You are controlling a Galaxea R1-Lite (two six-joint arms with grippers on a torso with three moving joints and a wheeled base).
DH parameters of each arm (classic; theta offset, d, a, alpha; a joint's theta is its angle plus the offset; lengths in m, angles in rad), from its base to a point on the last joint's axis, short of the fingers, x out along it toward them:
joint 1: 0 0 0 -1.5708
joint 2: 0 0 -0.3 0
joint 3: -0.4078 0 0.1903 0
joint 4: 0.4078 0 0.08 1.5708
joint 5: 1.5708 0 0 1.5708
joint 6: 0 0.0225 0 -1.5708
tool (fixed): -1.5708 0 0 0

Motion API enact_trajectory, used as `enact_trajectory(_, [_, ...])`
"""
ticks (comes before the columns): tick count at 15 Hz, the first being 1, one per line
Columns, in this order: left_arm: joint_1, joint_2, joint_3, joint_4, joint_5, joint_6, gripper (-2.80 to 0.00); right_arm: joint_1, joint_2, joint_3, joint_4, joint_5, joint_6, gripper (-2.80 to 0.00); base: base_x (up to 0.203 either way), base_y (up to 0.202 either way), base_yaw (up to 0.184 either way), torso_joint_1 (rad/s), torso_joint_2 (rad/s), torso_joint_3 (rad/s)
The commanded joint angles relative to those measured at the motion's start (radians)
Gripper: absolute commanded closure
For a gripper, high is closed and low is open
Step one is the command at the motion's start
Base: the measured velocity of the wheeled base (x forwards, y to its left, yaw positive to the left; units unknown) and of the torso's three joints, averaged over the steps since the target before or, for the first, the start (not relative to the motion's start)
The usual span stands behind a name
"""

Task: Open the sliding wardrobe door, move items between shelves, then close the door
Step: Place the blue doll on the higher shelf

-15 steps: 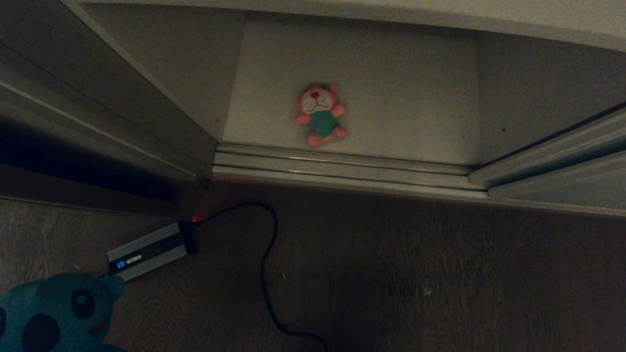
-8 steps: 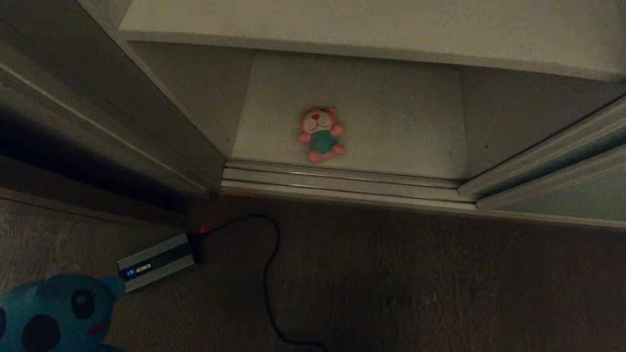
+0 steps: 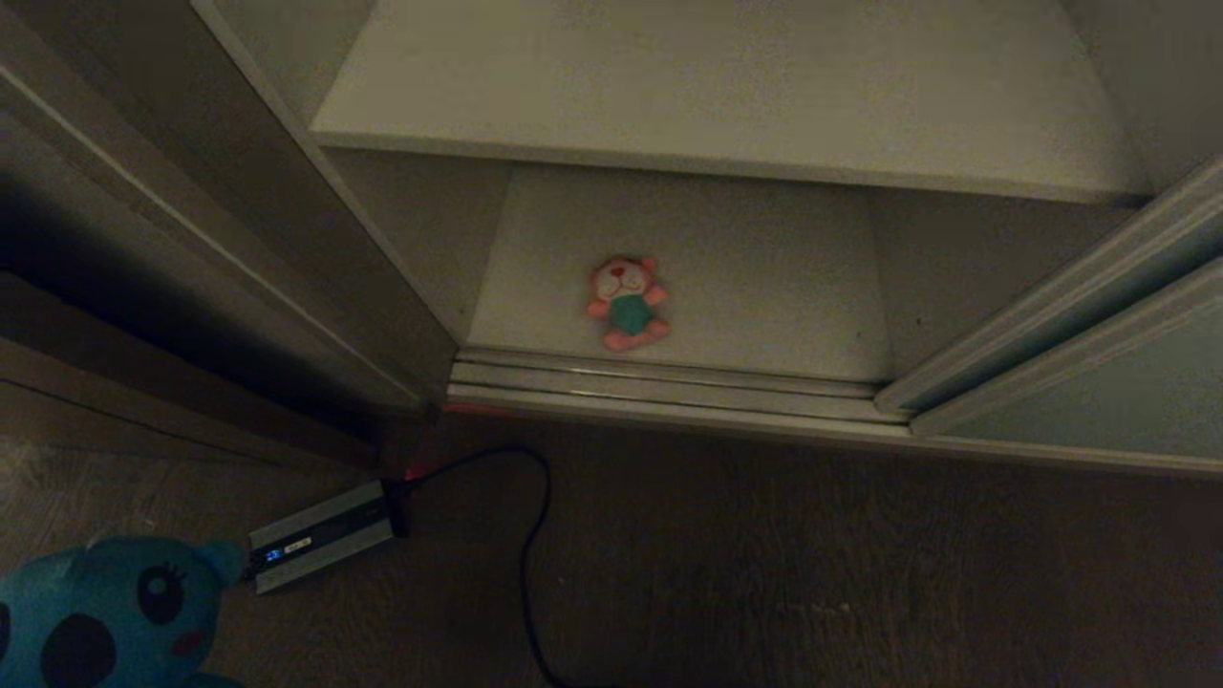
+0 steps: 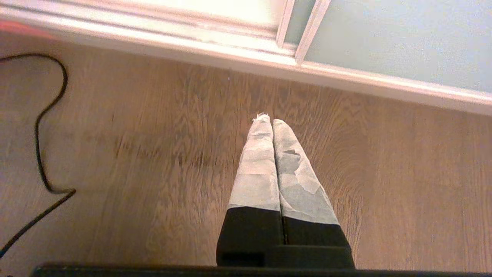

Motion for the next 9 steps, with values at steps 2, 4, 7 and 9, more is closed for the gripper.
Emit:
enact_trajectory(2, [0.0, 0.001, 0.0, 0.0, 0.0, -0.003, 0.0, 0.0, -0.002, 0.003, 0.0, 0.0, -0.001, 0.0, 0.0, 0.0, 0.0, 0.001, 0.01, 0.202])
enact_trajectory(4, [0.0, 0.001, 0.0, 0.0, 0.0, -0.003, 0.0, -0.001, -0.002, 0.003, 0.0, 0.0, 0.0, 0.0, 0.0, 0.0, 0.0, 0.002, 0.0, 0.201])
enact_trajectory(7, [0.0, 0.001, 0.0, 0.0, 0.0, -0.003, 0.0, 0.0, -0.002, 0.003, 0.0, 0.0, 0.0, 0.0, 0.0, 0.0, 0.0, 0.003, 0.0, 0.198])
enact_trajectory(9, [0.0, 0.001, 0.0, 0.0, 0.0, -0.003, 0.0, -0.001, -0.002, 0.003, 0.0, 0.0, -0.001, 0.0, 0.0, 0.0, 0.0, 0.001, 0.0, 0.212])
